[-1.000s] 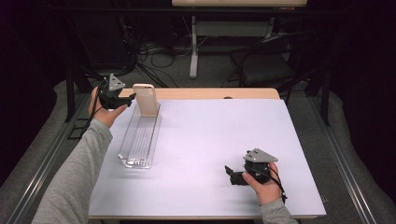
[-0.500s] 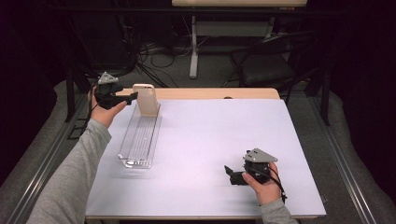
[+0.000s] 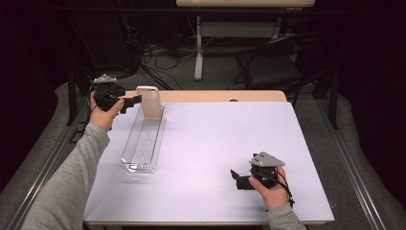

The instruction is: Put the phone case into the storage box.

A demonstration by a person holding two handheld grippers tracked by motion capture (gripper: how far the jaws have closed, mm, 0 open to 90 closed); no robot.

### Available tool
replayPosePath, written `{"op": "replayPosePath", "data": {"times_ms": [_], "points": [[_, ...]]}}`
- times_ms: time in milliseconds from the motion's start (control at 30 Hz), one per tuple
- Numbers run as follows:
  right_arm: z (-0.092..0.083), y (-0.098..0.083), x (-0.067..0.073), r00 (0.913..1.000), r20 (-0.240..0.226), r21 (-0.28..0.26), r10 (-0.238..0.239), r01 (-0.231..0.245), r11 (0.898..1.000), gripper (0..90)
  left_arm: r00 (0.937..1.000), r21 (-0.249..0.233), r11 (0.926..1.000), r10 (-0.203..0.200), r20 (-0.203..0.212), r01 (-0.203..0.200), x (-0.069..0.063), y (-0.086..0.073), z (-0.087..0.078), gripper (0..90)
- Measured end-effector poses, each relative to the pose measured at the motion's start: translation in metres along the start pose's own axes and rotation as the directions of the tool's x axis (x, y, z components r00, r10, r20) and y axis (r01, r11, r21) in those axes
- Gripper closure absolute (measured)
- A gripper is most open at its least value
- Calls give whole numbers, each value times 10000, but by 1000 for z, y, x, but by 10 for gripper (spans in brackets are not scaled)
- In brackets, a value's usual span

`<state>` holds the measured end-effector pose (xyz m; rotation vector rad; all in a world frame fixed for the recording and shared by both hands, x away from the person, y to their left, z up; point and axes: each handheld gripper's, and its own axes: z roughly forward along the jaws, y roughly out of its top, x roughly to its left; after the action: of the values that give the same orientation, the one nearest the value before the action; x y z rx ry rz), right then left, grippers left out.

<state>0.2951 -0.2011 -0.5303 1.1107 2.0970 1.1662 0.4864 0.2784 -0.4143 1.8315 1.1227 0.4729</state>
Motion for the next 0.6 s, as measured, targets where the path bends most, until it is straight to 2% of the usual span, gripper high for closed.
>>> {"op": "replayPosePath", "data": {"times_ms": [233, 400, 600], "points": [[0, 0, -1, 9999, -100, 53, -18, 18, 10000, 1, 9999, 44, 9999, 99, 115, -100, -3, 1, -2, 153], [0, 1, -1, 9999, -119, 10, 59, -58, 10000, 1, 9997, -70, 9999, -80, 240, 82, -5, 2, -3, 153], [-1, 1, -1, 9999, -81, -46, 103, -103, 9999, 0, 9998, 59, 10000, 42, 207, -43, -9, 1, -5, 150]]}}
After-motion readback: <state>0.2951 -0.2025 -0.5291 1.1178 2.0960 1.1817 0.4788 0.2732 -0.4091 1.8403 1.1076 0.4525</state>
